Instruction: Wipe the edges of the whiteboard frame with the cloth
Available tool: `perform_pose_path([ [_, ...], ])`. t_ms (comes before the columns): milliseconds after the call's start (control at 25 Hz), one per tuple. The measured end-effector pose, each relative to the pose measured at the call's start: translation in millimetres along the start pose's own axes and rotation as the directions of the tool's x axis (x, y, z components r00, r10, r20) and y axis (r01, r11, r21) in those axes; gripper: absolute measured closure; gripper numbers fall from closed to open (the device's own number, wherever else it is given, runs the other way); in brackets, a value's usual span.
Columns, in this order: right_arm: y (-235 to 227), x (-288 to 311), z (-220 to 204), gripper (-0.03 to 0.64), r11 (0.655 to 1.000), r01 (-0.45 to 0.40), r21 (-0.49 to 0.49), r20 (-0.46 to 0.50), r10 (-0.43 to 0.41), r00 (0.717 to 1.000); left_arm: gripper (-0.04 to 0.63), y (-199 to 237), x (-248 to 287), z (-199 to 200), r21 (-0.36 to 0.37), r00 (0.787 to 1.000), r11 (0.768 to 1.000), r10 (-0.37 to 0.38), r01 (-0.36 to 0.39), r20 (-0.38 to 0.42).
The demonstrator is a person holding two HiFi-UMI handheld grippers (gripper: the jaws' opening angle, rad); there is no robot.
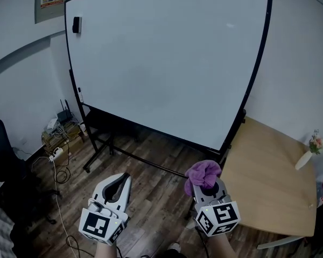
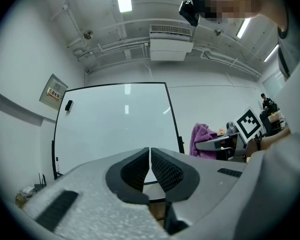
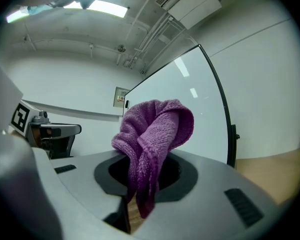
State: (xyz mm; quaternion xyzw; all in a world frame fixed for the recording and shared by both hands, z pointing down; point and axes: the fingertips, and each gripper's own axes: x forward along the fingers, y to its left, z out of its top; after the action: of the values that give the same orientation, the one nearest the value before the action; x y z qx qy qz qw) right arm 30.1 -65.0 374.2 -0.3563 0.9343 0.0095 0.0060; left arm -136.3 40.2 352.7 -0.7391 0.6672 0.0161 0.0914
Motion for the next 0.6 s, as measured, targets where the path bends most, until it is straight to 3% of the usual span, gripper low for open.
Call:
perform_pose_path([
  [600,62,-52,-7,0.531,0.999,0.032,0.002,0.000,-0.032,0.999,0.578,-4,-67,3,-0.020,0.999,0.999,-0.046,0.046,0.010],
])
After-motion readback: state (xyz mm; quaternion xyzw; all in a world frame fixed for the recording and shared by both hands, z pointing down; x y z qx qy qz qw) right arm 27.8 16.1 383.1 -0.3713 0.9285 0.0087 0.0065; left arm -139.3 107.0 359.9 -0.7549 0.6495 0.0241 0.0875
